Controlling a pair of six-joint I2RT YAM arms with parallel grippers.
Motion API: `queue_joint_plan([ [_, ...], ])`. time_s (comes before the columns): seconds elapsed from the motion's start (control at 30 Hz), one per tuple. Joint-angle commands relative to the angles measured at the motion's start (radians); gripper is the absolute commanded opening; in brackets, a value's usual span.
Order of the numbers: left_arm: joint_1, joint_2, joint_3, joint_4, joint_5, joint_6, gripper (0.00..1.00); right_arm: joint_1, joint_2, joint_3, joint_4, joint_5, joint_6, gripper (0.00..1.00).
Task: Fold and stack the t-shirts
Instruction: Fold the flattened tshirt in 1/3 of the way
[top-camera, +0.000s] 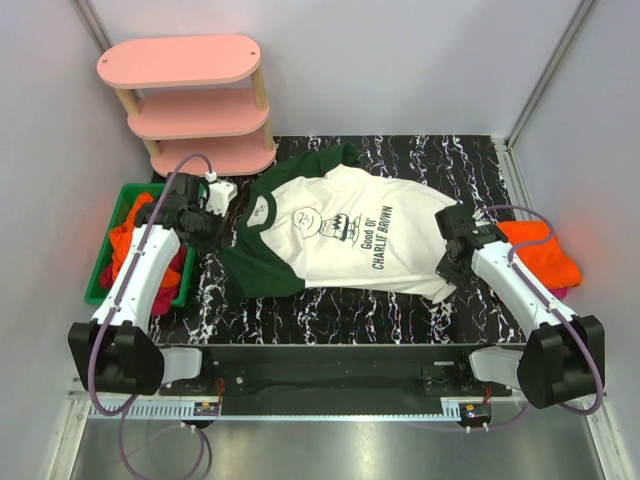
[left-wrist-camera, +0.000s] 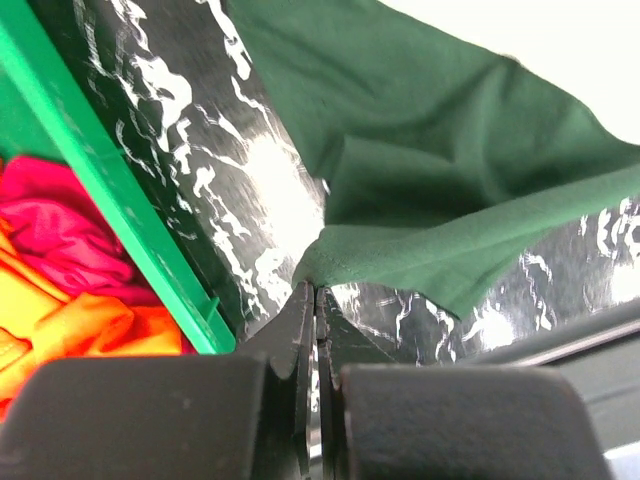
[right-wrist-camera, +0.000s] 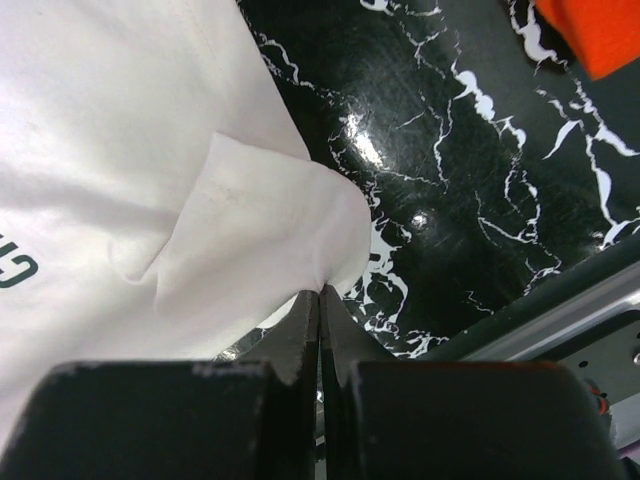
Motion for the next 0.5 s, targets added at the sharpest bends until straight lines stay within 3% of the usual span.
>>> queue_joint_plan([
  [0.0,0.008,-0.05,0.029,0.1,-0.018,-0.059,0.0,-0.002,-0.056,0.061,0.008,0.108,-0.034,0.0],
  [0.47,0.012,-0.005,0.043,0.225,-0.08,-0.103,0.0,-0.002,-0.002,0.097,0.037,0.164,-0.07,0.0],
])
